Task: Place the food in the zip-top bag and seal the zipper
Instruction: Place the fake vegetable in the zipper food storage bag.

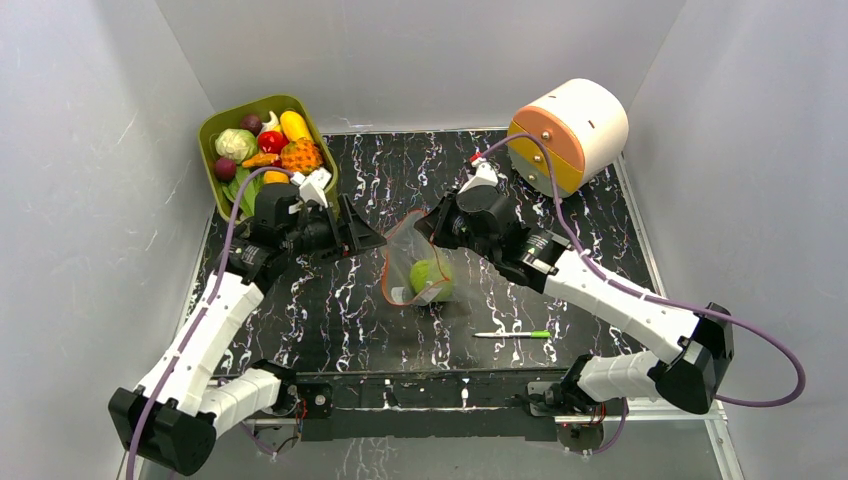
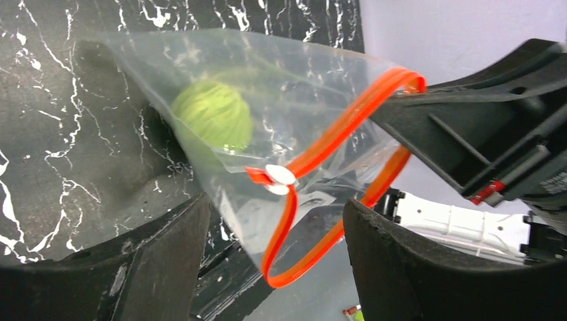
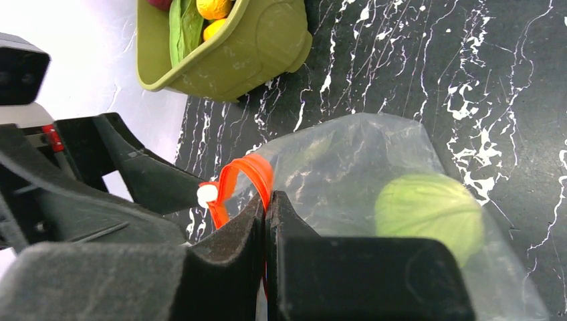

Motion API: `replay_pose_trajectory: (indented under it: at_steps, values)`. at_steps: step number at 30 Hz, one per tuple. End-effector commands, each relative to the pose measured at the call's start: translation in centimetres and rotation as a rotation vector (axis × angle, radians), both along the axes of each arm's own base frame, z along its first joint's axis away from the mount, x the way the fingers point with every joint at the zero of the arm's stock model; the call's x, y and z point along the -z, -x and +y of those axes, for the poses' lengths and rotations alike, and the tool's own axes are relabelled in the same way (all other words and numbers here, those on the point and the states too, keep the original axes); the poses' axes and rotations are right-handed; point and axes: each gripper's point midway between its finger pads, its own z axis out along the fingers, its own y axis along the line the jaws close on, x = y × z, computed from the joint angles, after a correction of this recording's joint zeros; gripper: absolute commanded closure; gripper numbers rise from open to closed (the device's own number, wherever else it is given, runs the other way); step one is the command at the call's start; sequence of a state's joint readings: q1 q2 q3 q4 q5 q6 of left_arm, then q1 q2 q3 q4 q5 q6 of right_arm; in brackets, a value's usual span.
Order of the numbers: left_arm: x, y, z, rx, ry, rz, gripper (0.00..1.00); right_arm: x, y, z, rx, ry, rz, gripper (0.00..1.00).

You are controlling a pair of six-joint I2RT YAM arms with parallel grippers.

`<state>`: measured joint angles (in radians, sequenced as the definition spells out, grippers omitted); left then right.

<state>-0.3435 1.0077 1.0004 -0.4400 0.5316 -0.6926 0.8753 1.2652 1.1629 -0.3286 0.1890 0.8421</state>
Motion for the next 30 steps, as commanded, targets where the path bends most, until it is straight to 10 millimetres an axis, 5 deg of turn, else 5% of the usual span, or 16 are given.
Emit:
replay_pose_trajectory:
  at_steps: [1,13,21,24,27,30]
  values:
    - [2.1,-0.4,-0.4,0.030,-0.022,0.020,0.31,-3.0,-1.1,0.3,0.054,-0.086,-0.049,1.00]
    - [2.9,-0.2,-1.5,0.096,-0.019,0.011,0.31,-3.1,-2.3,-0.4,0.133,-0.077,-0.059,1.00]
    - [4.4,-1.1,-1.5,0.079,-0.070,0.022,0.79,-1.3,-1.6,-0.8,0.109,-0.010,-0.028,1.00]
    - [2.8,-1.8,-1.7,0.079,-0.057,-0.025,1.00,-0.3,-1.0,-2.0,0.079,0.104,-0.032,0.86]
    - [1.6,-2.2,-2.0,0.083,-0.038,-0.059,1.00,1.2,-0.4,-4.0,0.068,0.291,0.006,0.75]
    - [0.8,-2.4,-2.6,0.097,-0.006,-0.069,1.00,1.5,-0.1,-5.7,0.062,0.420,0.020,0.74]
